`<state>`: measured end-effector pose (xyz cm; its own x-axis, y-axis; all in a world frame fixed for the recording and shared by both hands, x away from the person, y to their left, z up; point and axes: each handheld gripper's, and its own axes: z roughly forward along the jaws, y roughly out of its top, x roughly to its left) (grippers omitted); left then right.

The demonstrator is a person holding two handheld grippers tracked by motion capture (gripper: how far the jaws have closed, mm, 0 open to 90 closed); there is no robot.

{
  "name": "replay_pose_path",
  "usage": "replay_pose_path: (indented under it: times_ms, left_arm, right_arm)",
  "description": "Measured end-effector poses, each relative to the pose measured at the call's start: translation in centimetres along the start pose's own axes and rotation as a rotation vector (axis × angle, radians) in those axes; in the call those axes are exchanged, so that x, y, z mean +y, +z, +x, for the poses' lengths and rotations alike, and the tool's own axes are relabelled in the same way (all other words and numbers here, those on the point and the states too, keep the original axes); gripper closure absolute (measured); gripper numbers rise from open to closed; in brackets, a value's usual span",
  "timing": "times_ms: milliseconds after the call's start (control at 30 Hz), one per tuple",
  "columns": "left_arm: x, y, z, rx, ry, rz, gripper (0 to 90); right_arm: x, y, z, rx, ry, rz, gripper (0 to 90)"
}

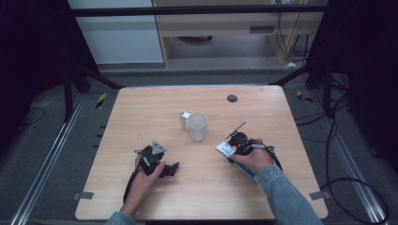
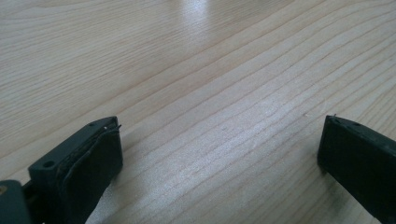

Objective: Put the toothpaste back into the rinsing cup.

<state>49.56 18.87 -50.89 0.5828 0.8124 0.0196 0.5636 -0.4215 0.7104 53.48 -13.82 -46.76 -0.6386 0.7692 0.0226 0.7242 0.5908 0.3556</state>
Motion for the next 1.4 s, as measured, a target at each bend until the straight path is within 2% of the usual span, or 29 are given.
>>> replay_pose_path:
  times_ms: [133,833,1133,1267,1400]
  left_arm:
    - [0.00,0.00,0.00,0.000,0.000,0.000,0.0]
    - [0.00,0.00,0.00,0.000,0.000,0.000,0.0]
    - [0.00,0.00,0.00,0.000,0.000,0.000,0.0]
    - [0.00,0.00,0.00,0.000,0.000,0.000,0.0]
    - [0.00,0.00,0.00,0.000,0.000,0.000,0.0]
  right_arm:
    - [0.04,0.14,-0.02,-0.001,0.007,0.002,49.8]
    - [0.25,0.37,0.24,-0.019,-0.018,0.018,57.0]
    - [0.42,0.33,0.16,-0.020,-0.005,0.032,61.4]
    - [0.42,0.29,0.02,-0.014,-0.014,0.035,62.2]
    - [0.42,0.25,0.12,-0.011,0.004,0.040,63.2]
